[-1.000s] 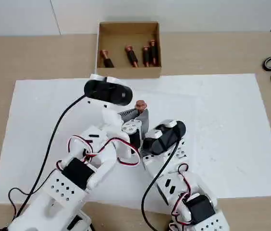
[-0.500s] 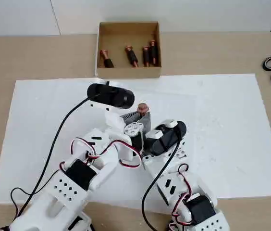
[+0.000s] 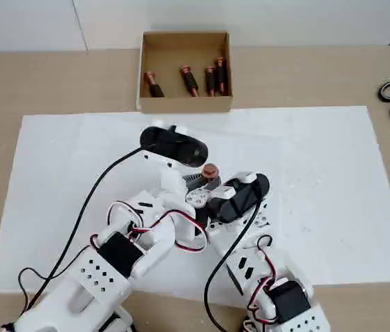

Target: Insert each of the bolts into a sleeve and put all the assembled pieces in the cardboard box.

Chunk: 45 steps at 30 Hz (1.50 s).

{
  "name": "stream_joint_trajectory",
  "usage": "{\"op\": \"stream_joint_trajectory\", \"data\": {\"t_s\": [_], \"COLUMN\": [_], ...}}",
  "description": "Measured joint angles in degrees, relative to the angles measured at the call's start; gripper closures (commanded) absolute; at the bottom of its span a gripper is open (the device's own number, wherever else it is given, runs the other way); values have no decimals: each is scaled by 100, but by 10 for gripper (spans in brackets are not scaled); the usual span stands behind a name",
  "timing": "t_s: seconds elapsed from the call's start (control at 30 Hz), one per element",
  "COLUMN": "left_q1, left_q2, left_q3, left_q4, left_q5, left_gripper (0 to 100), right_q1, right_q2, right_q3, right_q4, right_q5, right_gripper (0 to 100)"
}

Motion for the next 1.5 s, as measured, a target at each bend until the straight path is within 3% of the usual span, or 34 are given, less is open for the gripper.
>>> {"op": "stream_joint_trajectory", "data": {"t_s": [0.67,0.93,1.37,1.5], "left_q1": [193,220,211,123], "left_q2": [0,0,0,0], "left_q3": [-9,-9,-18,-18], "left_q4": [457,484,554,615], "left_q5": [-281,-193,-9,-9], "left_gripper": [991,800,784,716], "right_q1": [-35,9,9,0], "right_q2": [-9,-9,-9,-9], "right_q3": [0,0,0,0], "right_q4": [0,0,0,0], "right_q5": [0,-9,-9,-9], "right_gripper": [995,995,995,995]}}
